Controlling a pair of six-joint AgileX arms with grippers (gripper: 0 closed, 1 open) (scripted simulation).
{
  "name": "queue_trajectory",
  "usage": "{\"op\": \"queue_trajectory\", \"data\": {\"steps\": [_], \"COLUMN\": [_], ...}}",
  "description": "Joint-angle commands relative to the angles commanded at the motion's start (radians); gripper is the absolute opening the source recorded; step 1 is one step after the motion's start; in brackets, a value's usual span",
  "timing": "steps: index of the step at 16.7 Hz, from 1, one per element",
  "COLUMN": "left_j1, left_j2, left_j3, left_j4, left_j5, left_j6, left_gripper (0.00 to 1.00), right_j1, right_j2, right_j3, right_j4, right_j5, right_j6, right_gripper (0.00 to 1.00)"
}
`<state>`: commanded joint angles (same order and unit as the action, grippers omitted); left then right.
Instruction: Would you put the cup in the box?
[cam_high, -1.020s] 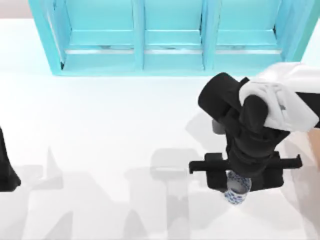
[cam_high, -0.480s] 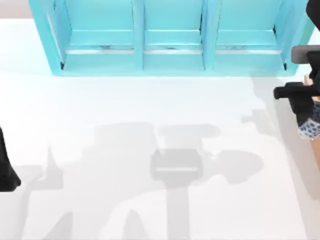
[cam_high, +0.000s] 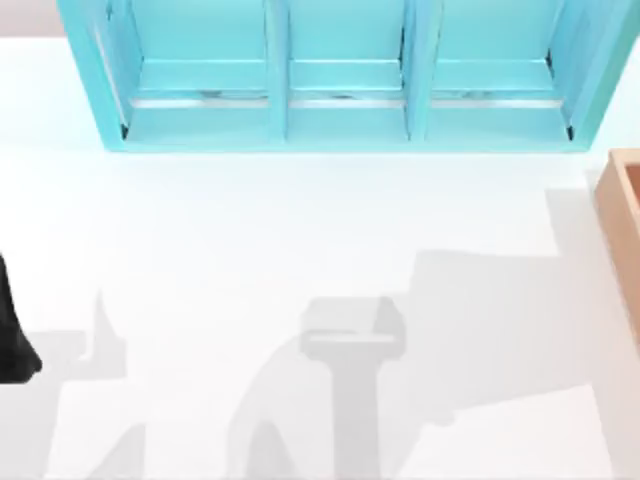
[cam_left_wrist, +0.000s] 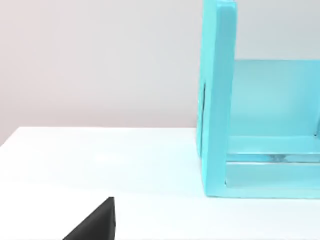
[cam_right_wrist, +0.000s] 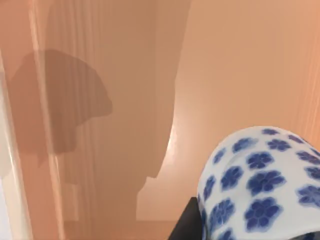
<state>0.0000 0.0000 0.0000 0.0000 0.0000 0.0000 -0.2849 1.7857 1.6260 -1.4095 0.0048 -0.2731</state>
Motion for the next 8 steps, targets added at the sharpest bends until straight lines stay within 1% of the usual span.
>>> {"op": "queue_trajectory", "data": {"steps": [2,8], "left_j1": [0.000,0.000], "left_j2": [0.000,0.000], "left_j3": [0.000,0.000], "left_j4": [0.000,0.000], "left_j5": [0.000,0.000], "left_j6": [0.000,0.000], "left_gripper": [1.00,1.00], "right_j1": [-0.024,-0.020], "right_j2": [-0.002,0.003], "right_j3": [0.009,-0.009], "right_j4": [-0.011,0.007], "right_j5": [-0.002,-0.001], "right_j6": [-0.022,-0.019], "right_gripper": [0.00,0.00]}}
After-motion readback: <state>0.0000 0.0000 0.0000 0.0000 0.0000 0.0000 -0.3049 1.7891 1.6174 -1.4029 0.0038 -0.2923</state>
